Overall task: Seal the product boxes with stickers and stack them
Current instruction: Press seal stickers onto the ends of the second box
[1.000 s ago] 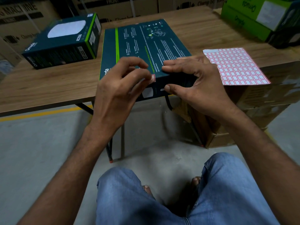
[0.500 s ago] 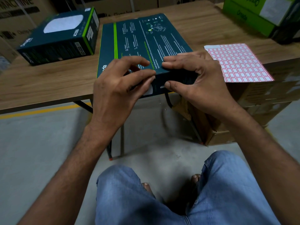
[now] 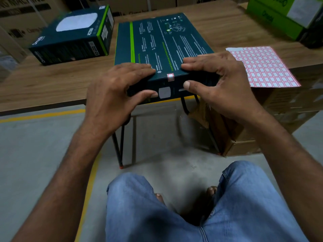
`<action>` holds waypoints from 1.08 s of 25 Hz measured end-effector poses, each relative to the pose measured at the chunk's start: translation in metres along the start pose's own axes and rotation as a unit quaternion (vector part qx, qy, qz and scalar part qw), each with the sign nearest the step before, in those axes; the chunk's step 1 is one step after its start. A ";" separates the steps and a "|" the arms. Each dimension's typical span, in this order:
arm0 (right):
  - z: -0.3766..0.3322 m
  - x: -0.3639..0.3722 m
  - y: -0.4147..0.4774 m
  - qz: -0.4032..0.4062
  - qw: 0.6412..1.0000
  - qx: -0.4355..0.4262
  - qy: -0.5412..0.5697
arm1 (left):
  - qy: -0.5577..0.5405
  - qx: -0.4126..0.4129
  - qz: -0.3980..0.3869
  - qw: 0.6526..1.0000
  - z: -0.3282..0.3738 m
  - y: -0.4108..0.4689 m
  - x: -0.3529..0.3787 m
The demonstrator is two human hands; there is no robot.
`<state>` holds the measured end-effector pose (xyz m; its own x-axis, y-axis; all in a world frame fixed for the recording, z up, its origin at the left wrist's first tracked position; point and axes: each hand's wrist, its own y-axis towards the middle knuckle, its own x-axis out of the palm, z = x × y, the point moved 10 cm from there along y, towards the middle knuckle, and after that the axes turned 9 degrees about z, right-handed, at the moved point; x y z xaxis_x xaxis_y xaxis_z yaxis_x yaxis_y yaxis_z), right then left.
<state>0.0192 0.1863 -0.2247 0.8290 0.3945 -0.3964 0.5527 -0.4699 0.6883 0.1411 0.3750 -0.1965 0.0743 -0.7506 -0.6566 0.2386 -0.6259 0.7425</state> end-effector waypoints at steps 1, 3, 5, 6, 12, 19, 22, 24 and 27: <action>-0.003 -0.002 0.001 0.004 1.000 -0.006 -0.017 | -0.006 -0.006 0.005 1.000 -0.003 -0.002 -0.002; -0.014 -0.003 0.000 0.019 0.998 -0.042 -0.048 | -0.016 -0.014 0.012 1.000 -0.006 -0.005 -0.002; -0.026 0.001 -0.002 0.029 0.994 -0.087 -0.060 | -0.031 -0.022 0.023 0.999 -0.007 -0.006 -0.001; -0.030 0.006 -0.002 0.030 0.992 -0.109 -0.063 | -0.043 -0.027 0.031 0.998 -0.008 -0.007 -0.001; -0.041 0.019 -0.001 0.024 0.980 -0.169 -0.101 | -0.120 -0.062 0.049 0.990 -0.022 -0.010 0.002; -0.034 0.020 0.004 -0.047 0.975 -0.156 -0.148 | -0.168 -0.083 0.049 0.981 -0.030 -0.009 0.003; -0.034 0.011 0.010 -0.018 0.992 -0.117 -0.050 | -0.171 -0.092 0.051 0.980 -0.030 -0.010 0.004; -0.039 0.014 0.010 -0.013 0.989 -0.135 -0.057 | -0.177 -0.100 0.052 0.978 -0.032 -0.010 0.004; -0.041 0.021 0.008 -0.022 0.978 -0.174 -0.109 | -0.177 -0.098 0.047 0.978 -0.033 -0.008 0.005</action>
<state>0.0373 0.2233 -0.2028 0.8251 0.2117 -0.5239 0.5565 -0.1435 0.8184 0.1715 0.3836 -0.2099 -0.2266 -0.8506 -0.4745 0.4299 -0.5245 0.7349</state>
